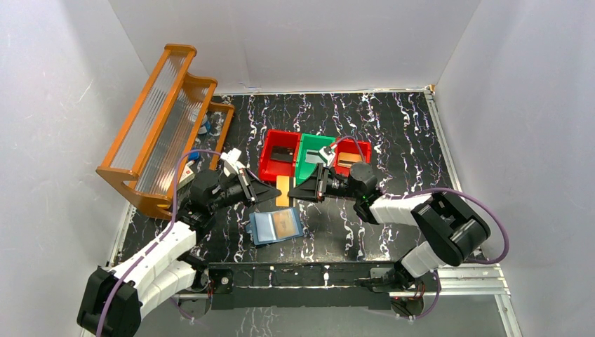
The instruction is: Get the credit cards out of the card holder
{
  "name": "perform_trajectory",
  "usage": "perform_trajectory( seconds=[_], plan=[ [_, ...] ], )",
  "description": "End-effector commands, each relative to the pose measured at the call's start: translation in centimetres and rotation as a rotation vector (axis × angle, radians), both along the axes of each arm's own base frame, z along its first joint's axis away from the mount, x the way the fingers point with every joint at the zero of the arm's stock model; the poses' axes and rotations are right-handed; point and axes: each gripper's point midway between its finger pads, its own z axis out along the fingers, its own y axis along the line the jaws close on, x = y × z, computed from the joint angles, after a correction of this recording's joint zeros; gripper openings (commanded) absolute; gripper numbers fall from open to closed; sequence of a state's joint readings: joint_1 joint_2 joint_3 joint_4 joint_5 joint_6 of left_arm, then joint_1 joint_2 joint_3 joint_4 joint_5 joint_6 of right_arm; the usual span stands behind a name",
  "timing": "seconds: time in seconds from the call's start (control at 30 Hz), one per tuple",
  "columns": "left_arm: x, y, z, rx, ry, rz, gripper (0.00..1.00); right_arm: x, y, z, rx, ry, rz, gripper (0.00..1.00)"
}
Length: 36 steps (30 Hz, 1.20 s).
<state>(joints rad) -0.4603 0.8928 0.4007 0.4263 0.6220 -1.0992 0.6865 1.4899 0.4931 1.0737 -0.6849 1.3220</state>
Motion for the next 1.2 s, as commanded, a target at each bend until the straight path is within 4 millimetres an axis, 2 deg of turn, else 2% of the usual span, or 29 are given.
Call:
perform_trajectory(
  seconds=[0.0,0.03,0.3,0.33,0.37,0.47,0.57,0.67,0.77,0.83,1.07,1.17],
  plan=[
    [-0.7,-0.1,0.9,-0.03,-0.034,-0.038,0.0,-0.1,-0.2,1.4,0.075,-0.047,0.005,0.22],
    [-0.7,-0.2,0.8,-0.029,-0.031,-0.042,0.0,0.0,-0.2,1.2,0.076,-0.042,-0.003,0.18],
    [-0.8,-0.1,0.6,-0.023,-0.027,-0.042,0.02,0.5,-0.6,0.7,0.074,-0.024,-0.041,0.08],
    [-0.8,-0.1,0.6,-0.02,-0.024,-0.04,0.12,0.6,-0.7,0.6,0.071,-0.025,-0.046,0.05],
    [-0.7,-0.1,0.5,-0.017,-0.019,-0.038,0.27,0.7,-0.7,0.5,0.065,-0.023,-0.05,0.02],
    [-0.6,0.0,0.2,-0.004,-0.013,-0.028,0.49,0.9,-0.7,0.1,0.039,-0.026,-0.058,0.0],
    [-0.4,0.3,-0.2,0.027,-0.008,-0.004,0.65,1.5,-1.0,-0.4,-0.014,-0.038,-0.08,0.0],
    [-0.1,0.9,-0.6,0.082,-0.013,0.024,0.75,2.6,-1.7,-1.3,-0.122,-0.069,-0.131,0.0],
    [0.2,1.6,-1.0,0.155,-0.019,0.053,0.81,4.6,-3.5,-2.2,-0.292,-0.128,-0.234,0.0],
    [0.2,2.2,-1.5,0.207,-0.014,0.073,0.85,6.3,-5.5,-2.6,-0.444,-0.18,-0.336,0.0],
    [0.8,4.4,-2.0,0.333,-0.044,0.173,0.95,10.7,-13.9,-0.9,-0.907,-0.426,-0.619,0.0],
    [1.1,5.2,-2.0,0.37,-0.06,0.212,0.98,11.9,-16.4,-0.5,-1.052,-0.54,-0.66,0.0]
  ],
)
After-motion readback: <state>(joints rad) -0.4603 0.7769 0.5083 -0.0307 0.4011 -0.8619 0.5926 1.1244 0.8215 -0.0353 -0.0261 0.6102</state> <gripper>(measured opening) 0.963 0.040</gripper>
